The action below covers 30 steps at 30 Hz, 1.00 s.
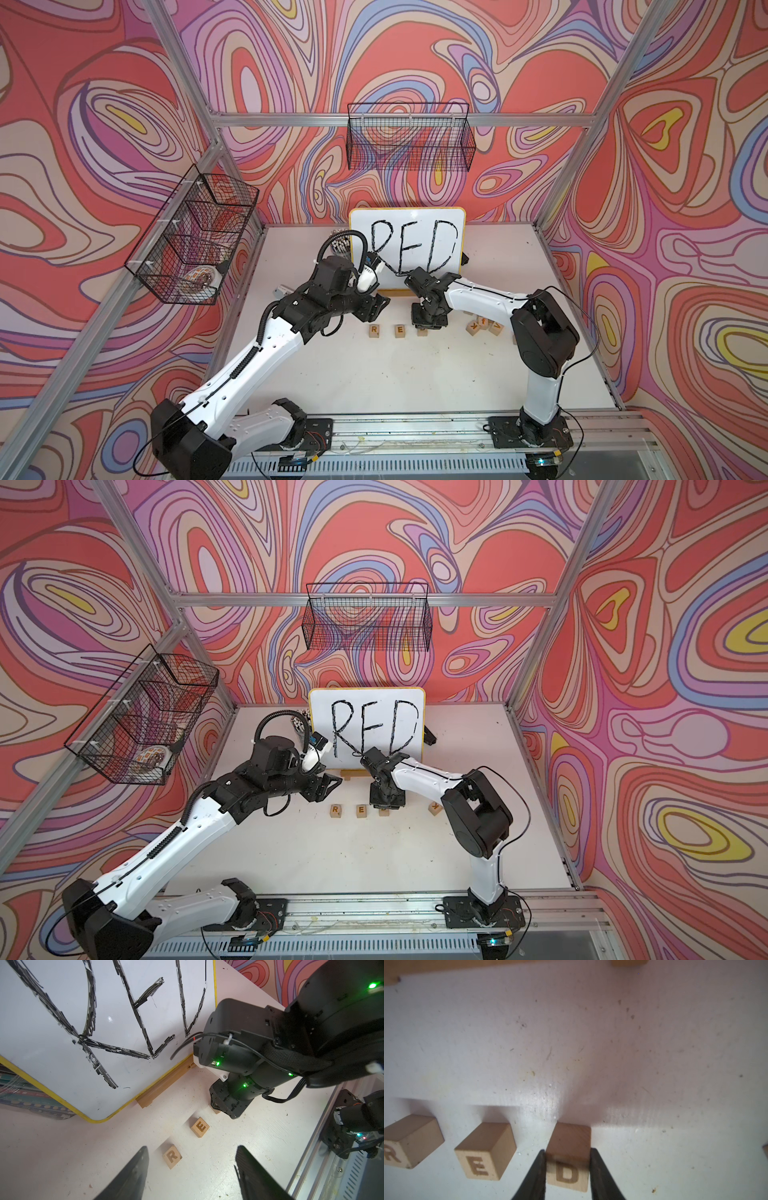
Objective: Assemble the uppercase word "red" with letter blocks
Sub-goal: Adjust the letter block at the center of the board.
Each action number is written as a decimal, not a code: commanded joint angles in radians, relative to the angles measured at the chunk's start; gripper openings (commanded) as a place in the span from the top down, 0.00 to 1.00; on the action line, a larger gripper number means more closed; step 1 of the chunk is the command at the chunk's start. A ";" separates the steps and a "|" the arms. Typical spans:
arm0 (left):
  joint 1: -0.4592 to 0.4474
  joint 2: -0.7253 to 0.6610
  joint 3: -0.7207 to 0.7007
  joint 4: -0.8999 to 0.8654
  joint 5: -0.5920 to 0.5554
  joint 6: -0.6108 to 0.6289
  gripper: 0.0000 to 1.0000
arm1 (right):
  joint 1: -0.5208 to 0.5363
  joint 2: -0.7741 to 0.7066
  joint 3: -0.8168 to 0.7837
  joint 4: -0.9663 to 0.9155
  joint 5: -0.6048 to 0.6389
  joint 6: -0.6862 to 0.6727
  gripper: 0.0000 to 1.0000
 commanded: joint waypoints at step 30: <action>0.002 -0.017 -0.003 -0.004 -0.004 0.013 0.30 | 0.008 -0.056 0.007 -0.028 0.040 0.033 0.57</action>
